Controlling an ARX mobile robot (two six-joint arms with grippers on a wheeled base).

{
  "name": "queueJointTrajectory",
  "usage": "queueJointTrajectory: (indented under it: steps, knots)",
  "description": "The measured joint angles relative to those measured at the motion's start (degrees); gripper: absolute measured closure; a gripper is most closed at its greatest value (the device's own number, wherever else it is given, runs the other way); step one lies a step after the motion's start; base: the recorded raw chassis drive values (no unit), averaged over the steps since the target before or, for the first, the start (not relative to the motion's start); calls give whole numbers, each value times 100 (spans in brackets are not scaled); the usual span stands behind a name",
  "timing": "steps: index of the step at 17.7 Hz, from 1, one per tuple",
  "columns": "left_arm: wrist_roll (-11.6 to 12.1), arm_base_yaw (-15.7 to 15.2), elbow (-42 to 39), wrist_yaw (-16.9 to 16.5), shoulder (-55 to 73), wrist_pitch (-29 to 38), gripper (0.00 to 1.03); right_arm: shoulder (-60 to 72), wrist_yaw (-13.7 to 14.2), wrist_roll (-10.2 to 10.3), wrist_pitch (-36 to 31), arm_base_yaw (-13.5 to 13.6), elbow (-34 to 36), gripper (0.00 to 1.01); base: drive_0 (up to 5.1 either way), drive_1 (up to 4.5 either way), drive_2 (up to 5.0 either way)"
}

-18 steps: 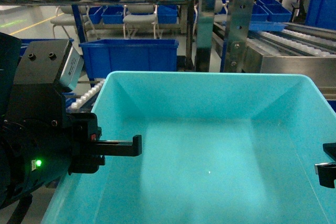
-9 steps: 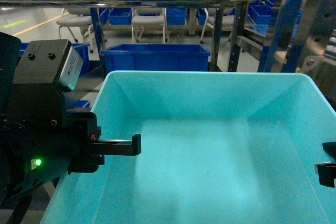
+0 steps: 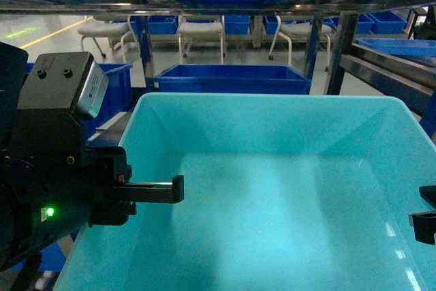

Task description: Organize blue bins on left shelf correctly

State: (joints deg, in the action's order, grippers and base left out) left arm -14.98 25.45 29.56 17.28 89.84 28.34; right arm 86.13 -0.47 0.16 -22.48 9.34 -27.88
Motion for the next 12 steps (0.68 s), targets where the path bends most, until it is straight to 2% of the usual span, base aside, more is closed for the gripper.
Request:
queueJointTrajectory:
  steps: [1, 8, 12]
  knots:
    - [0, 0, 0, 2, 0, 0, 101, 0, 0, -2, -17, 0, 0, 99, -311, 370, -66]
    - [-2, -15, 0, -2, 0, -7, 101, 0, -17, 0, -4, 2, 0, 99, -5, -5, -5]
    - [0, 26, 0, -2, 0, -2, 101, 0, -11, -2, 15, -7, 0, 99, -441, 415, 61]
